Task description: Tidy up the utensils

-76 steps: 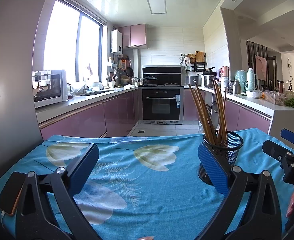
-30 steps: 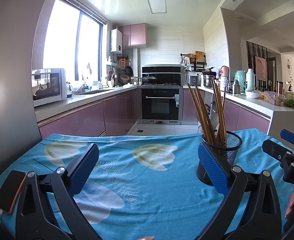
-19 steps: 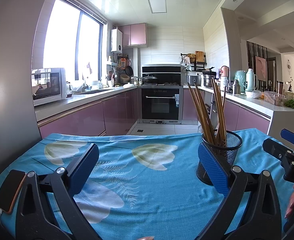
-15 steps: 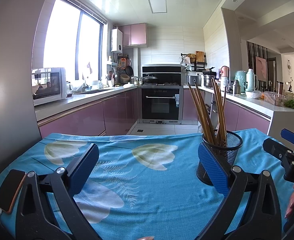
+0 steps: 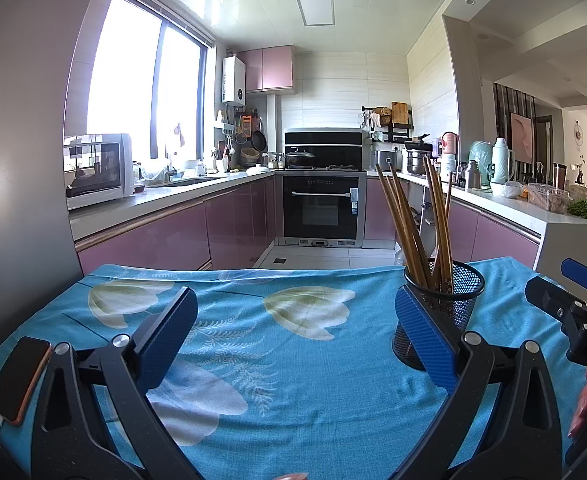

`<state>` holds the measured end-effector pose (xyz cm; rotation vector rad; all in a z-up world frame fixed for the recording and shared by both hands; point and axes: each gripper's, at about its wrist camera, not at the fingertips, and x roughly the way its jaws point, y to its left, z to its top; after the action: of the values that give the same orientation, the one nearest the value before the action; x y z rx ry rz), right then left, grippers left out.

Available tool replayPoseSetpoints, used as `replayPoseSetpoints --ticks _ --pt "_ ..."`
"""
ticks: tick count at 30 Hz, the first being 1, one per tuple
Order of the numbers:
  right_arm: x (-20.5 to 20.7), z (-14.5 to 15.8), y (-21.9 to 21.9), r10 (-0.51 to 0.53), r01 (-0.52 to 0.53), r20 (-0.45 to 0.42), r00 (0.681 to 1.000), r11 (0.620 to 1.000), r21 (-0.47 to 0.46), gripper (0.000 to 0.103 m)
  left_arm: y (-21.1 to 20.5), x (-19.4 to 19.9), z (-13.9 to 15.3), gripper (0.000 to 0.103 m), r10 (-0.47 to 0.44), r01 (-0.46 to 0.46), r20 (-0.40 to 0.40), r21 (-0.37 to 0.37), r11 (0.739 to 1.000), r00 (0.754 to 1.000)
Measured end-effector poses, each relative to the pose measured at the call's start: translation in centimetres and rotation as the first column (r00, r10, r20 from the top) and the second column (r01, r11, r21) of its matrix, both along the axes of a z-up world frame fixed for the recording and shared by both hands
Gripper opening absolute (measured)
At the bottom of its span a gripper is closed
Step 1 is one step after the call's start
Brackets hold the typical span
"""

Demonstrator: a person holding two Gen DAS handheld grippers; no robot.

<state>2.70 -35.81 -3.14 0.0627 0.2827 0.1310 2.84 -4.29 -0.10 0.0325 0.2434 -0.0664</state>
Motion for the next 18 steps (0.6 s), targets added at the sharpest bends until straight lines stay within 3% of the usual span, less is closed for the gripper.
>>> replayPoseSetpoints --ticks 18 --pt "-0.04 -0.04 -0.03 -0.001 0.001 0.001 1.000 1.000 0.003 0.096 -0.23 0.00 -0.25 0.097 -0.006 0.006 -0.002 -0.003 1.000 1.000"
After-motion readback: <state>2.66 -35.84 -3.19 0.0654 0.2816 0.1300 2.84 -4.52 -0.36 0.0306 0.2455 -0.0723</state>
